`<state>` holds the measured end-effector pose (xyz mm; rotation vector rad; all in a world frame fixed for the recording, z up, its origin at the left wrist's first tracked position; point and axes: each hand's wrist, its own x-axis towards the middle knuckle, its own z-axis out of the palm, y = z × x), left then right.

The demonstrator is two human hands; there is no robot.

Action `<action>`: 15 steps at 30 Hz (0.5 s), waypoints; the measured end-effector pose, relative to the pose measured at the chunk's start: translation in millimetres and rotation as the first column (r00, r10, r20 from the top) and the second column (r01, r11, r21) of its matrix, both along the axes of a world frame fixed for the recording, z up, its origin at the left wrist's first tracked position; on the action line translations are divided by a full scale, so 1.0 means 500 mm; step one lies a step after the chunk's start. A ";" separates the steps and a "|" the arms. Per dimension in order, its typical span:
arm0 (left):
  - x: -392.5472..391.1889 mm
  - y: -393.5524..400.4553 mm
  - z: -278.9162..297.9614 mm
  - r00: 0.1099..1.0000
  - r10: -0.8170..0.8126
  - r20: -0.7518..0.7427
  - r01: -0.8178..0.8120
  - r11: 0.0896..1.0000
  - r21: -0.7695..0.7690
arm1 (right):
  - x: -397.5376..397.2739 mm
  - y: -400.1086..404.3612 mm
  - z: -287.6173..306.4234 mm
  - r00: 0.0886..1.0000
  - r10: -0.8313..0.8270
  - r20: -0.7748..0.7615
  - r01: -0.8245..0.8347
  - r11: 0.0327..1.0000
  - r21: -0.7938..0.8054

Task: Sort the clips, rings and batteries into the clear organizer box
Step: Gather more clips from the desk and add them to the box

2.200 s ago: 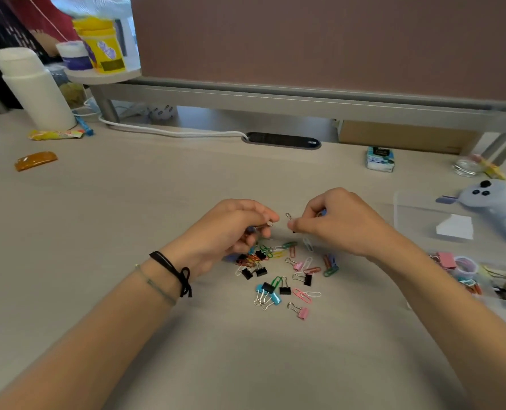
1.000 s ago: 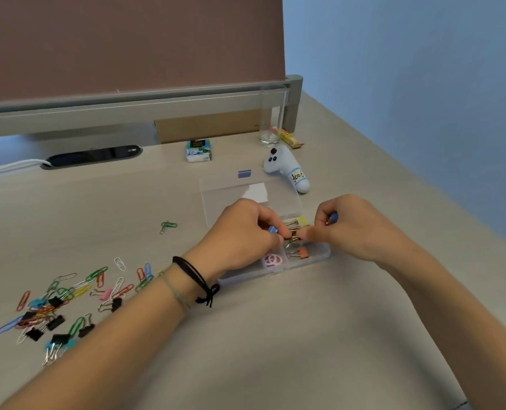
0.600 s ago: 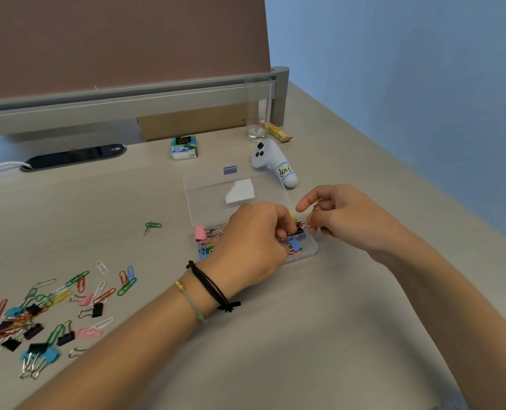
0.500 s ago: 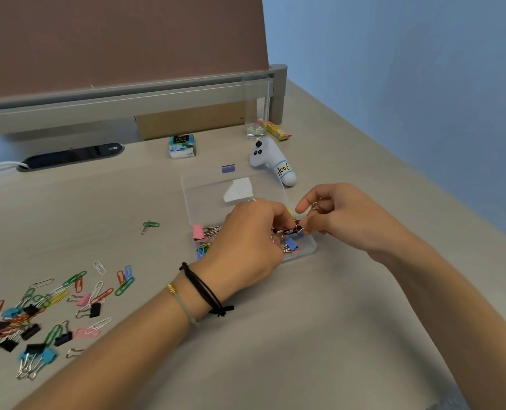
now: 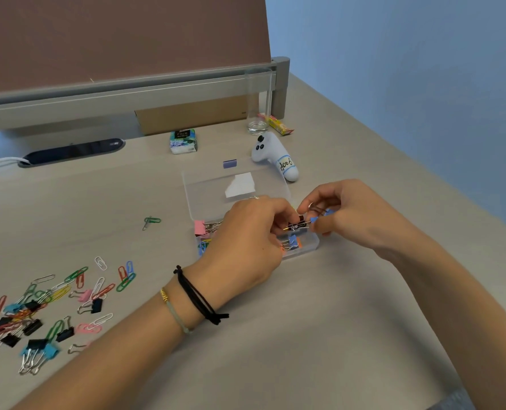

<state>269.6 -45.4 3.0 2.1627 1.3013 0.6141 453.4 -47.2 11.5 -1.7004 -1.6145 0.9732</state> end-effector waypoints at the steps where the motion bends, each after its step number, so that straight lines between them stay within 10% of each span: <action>1: -0.001 0.000 0.000 1.000 0.006 -0.013 -0.006 1.000 0.025 | 0.000 0.000 0.000 1.000 0.000 0.001 0.000 1.000 0.001; 15: -0.015 0.011 -0.015 0.988 0.070 -0.138 -0.056 0.993 0.103 | -0.015 0.001 -0.005 0.995 -0.030 0.097 0.013 0.984 0.176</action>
